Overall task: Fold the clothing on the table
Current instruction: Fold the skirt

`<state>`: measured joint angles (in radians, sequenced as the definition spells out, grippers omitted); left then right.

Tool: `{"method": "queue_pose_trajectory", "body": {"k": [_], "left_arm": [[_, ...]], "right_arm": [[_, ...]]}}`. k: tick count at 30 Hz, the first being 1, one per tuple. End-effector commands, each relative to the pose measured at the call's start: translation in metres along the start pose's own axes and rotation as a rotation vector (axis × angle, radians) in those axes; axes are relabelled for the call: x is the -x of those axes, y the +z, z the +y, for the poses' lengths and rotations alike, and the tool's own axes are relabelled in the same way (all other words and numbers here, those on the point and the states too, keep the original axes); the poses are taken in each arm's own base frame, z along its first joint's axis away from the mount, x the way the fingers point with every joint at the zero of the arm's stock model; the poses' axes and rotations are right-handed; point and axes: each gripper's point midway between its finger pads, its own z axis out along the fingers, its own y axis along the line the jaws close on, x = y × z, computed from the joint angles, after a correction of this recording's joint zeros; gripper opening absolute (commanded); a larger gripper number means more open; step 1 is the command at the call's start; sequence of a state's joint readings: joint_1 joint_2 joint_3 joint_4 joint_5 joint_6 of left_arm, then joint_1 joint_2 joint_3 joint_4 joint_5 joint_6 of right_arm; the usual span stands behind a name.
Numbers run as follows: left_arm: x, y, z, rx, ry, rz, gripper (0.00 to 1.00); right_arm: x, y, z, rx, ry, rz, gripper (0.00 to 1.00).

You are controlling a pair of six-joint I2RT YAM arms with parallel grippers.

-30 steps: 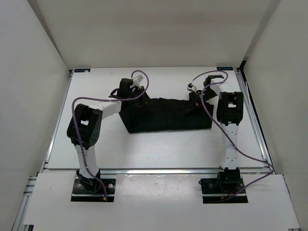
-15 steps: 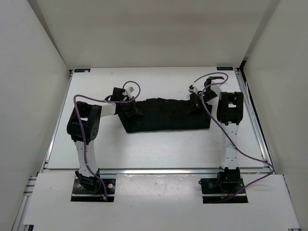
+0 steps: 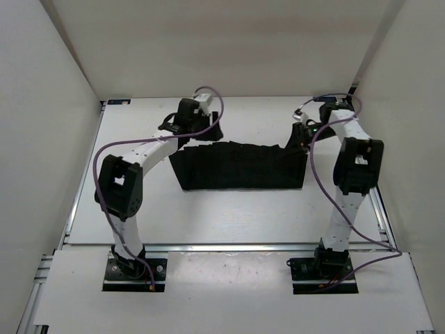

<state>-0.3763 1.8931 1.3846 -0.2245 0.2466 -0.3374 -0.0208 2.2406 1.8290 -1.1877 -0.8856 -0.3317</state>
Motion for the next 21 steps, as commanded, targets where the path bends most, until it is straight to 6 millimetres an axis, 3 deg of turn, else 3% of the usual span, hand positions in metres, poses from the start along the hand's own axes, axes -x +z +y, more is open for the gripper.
{"method": "queue_pose_trajectory", "body": {"k": [1, 2, 3, 4, 5, 6, 7, 11, 12, 17, 21], "left_arm": [[0.048, -0.043, -0.061, 0.062, 0.343, -0.133, 0.79], [0.036, -0.037, -0.066, 0.044, 0.361, -0.094, 0.98], [0.033, -0.034, -0.068, 0.040, 0.373, -0.078, 0.98], [0.020, -0.027, -0.064, 0.029, 0.353, -0.033, 0.98], [0.013, -0.018, -0.066, 0.006, 0.343, 0.000, 0.98], [0.011, -0.015, -0.064, -0.002, 0.336, 0.018, 0.99], [-0.002, -0.007, -0.070, -0.041, 0.350, 0.061, 0.99], [-0.012, 0.015, -0.077, -0.054, 0.364, 0.102, 0.99], [-0.012, 0.019, -0.072, -0.053, 0.332, 0.100, 0.99], [-0.021, 0.031, -0.059, 0.018, 0.280, 0.106, 0.99], [-0.030, 0.039, -0.069, -0.006, 0.295, 0.125, 0.99]], "right_arm": [[-0.005, -0.054, 0.024, -0.002, 0.009, -0.167, 0.28], [-0.013, -0.058, 0.009, -0.021, 0.077, -0.191, 0.47], [-0.014, -0.071, 0.009, -0.032, 0.090, -0.244, 0.79], [-0.021, -0.073, 0.001, -0.040, 0.127, -0.277, 1.00], [-0.030, -0.070, -0.013, -0.059, 0.197, -0.291, 0.99], [-0.034, -0.078, -0.011, -0.076, 0.196, -0.320, 0.99], [-0.045, -0.072, -0.012, -0.071, 0.245, -0.323, 0.99], [-0.084, -0.046, -0.018, -0.135, 0.312, -0.362, 0.99], [-0.085, -0.046, -0.013, -0.155, 0.287, -0.388, 0.99], [-0.096, -0.028, -0.038, -0.200, 0.434, -0.543, 0.99], [-0.116, -0.018, -0.070, -0.262, 0.556, -0.604, 1.00]]}}
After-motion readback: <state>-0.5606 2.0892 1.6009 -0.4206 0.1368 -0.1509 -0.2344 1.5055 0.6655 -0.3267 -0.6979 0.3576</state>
